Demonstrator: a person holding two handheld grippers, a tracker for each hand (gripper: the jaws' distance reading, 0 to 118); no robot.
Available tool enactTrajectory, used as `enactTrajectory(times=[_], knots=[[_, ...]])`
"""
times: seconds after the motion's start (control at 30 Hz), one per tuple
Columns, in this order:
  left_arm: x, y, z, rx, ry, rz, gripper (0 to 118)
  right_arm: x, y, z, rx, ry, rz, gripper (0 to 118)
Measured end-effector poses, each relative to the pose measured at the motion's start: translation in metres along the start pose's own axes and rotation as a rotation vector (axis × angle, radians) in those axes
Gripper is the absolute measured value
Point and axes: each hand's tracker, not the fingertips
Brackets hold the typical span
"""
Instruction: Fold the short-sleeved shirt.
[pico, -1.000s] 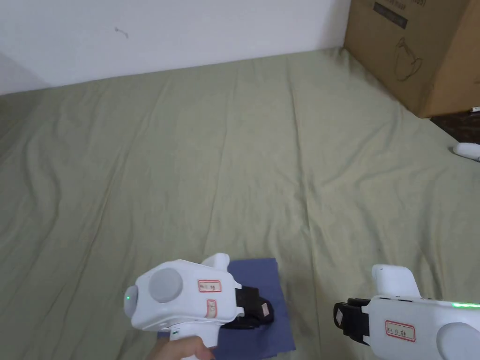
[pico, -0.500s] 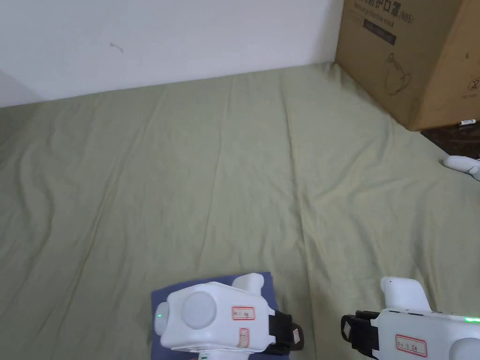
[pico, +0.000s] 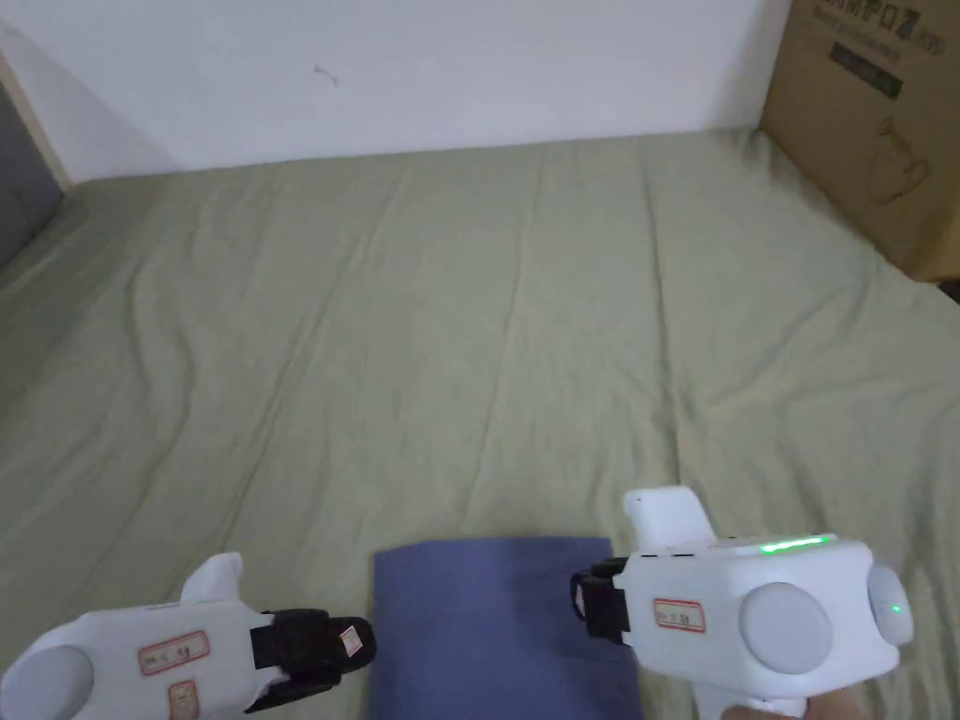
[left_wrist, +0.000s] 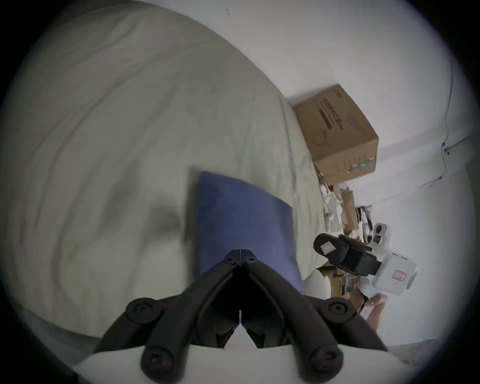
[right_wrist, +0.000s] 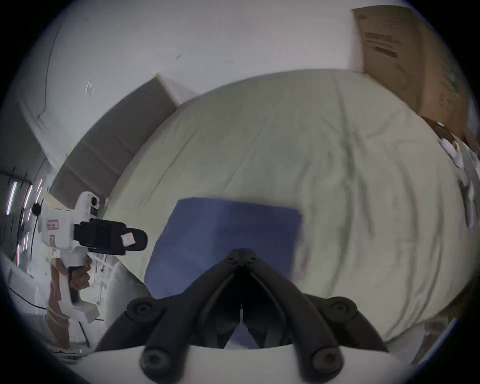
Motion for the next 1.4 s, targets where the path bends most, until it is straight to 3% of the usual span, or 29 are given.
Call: enactTrajectory(times=[0.13,0.17,0.2,0.27,0.33,0.37,0.4,0.47,0.63,0.77,0.83,0.87,0.9,0.93,0.97,1.07,1.4], knots=[[-0.028,-0.011,0.012,0.016,-0.012,0.086,0,-0.007,-0.003,-0.056,-0.139,-0.040,0.007,0],[-0.030,-0.013,0.013,0.034,-0.027,0.112,3,-0.006,-0.006,-0.042,-0.124,-0.045,0.002,0],[-0.033,-0.014,0.015,0.037,-0.040,0.120,15,-0.006,-0.006,-0.040,-0.114,-0.041,-0.001,0],[-0.037,-0.012,0.016,0.045,-0.102,0.130,59,-0.001,-0.009,-0.037,-0.106,-0.031,-0.023,0],[-0.033,-0.007,0.009,0.025,-0.116,0.131,66,0.001,-0.007,-0.036,-0.108,-0.028,-0.025,0],[-0.032,-0.004,0.004,0.015,-0.123,0.128,80,0.002,-0.007,-0.035,-0.110,-0.030,-0.024,0],[-0.030,-0.002,-0.001,0.006,-0.131,0.125,102,0.002,-0.007,-0.036,-0.112,-0.032,-0.022,0],[-0.028,0.002,-0.015,0.000,-0.150,0.124,116,0.001,-0.008,-0.036,-0.113,-0.034,-0.023,0],[-0.032,0.009,-0.056,-0.071,-0.195,0.188,116,-0.002,-0.008,-0.036,-0.114,-0.040,-0.023,0],[-0.036,0.008,-0.082,-0.110,-0.346,0.173,116,-0.002,-0.009,-0.036,-0.112,-0.036,-0.035,0],[-0.037,0.010,-0.089,-0.110,-0.355,0.205,113,-0.002,-0.009,-0.036,-0.111,-0.037,-0.036,0],[-0.038,0.011,-0.092,-0.108,-0.382,0.231,96,-0.003,-0.010,-0.036,-0.111,-0.039,-0.037,0],[-0.040,0.012,-0.095,-0.106,-0.396,0.261,49,-0.004,-0.010,-0.035,-0.110,-0.043,-0.038,0],[-0.042,0.011,-0.100,-0.133,-0.297,0.245,31,-0.006,-0.009,-0.035,-0.110,-0.051,-0.036,0],[-0.043,0.008,-0.106,-0.152,-0.234,0.221,31,-0.007,-0.009,-0.034,-0.108,-0.064,-0.033,0],[-0.048,0.008,-0.096,-0.126,-0.343,0.247,30,-0.007,-0.009,-0.033,-0.110,-0.058,-0.041,0],[-0.052,0.059,-0.027,-0.151,-0.081,0.010,30,-0.021,0.002,-0.022,-0.069,-0.033,-0.031,0]])
